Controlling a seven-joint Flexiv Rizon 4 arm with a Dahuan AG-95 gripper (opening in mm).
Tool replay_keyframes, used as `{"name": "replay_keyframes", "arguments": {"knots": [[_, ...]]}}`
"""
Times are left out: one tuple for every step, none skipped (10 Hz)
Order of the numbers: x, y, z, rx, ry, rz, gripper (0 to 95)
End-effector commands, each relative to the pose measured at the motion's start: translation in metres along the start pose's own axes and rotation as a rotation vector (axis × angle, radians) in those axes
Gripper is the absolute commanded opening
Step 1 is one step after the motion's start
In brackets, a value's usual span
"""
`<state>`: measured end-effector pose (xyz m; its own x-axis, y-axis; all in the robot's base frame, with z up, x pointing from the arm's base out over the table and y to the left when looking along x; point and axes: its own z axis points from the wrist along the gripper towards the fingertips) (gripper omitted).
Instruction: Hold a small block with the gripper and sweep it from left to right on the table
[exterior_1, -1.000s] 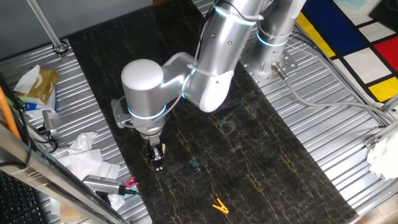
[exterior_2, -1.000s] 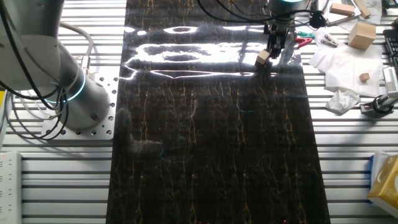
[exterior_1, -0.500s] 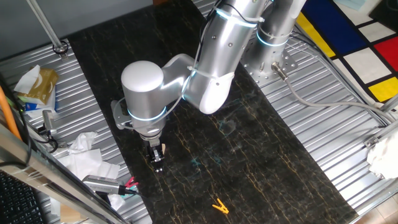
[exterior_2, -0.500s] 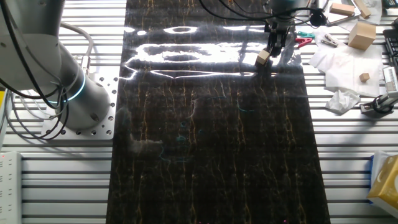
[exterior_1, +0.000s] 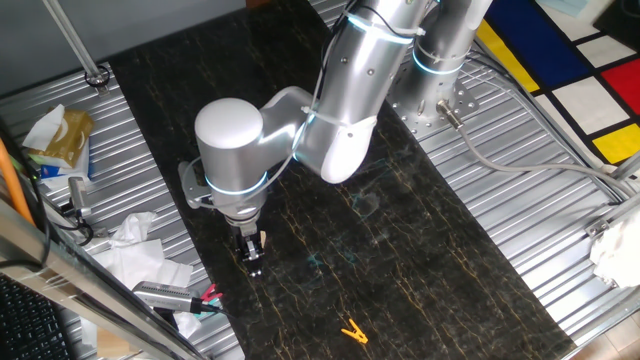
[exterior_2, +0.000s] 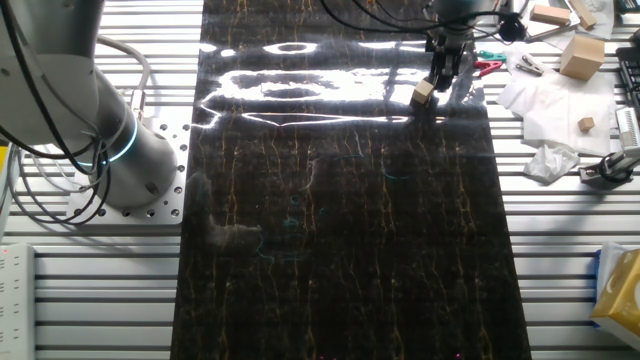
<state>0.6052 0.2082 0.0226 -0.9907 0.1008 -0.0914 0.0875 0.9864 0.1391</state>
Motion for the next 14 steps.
{"name": "replay_keyframes", "arguments": {"knots": [[0.001,-0.001,0.000,0.001,0.000,0.002,57.0],[0.001,-0.002,-0.001,0.002,0.000,0.006,57.0],[0.001,-0.003,-0.001,0.003,-0.003,0.004,57.0],[0.001,-0.005,-0.001,0.010,-0.006,-0.002,57.0],[0.002,-0.006,-0.001,0.011,-0.007,-0.003,57.0],[0.004,-0.010,-0.003,0.011,-0.008,-0.008,57.0],[0.007,-0.014,-0.005,0.014,-0.009,-0.014,57.0],[0.010,-0.018,-0.006,0.013,-0.009,-0.020,57.0],[0.012,-0.020,-0.008,0.014,-0.008,-0.020,57.0],[0.012,-0.021,-0.008,0.016,-0.009,-0.023,57.0],[0.014,-0.024,-0.008,0.019,-0.011,-0.026,57.0],[0.015,-0.028,-0.006,0.021,-0.010,-0.026,57.0],[0.016,-0.031,-0.004,0.019,-0.014,-0.032,57.0],[0.017,-0.035,-0.002,0.009,-0.016,-0.034,57.0]]}}
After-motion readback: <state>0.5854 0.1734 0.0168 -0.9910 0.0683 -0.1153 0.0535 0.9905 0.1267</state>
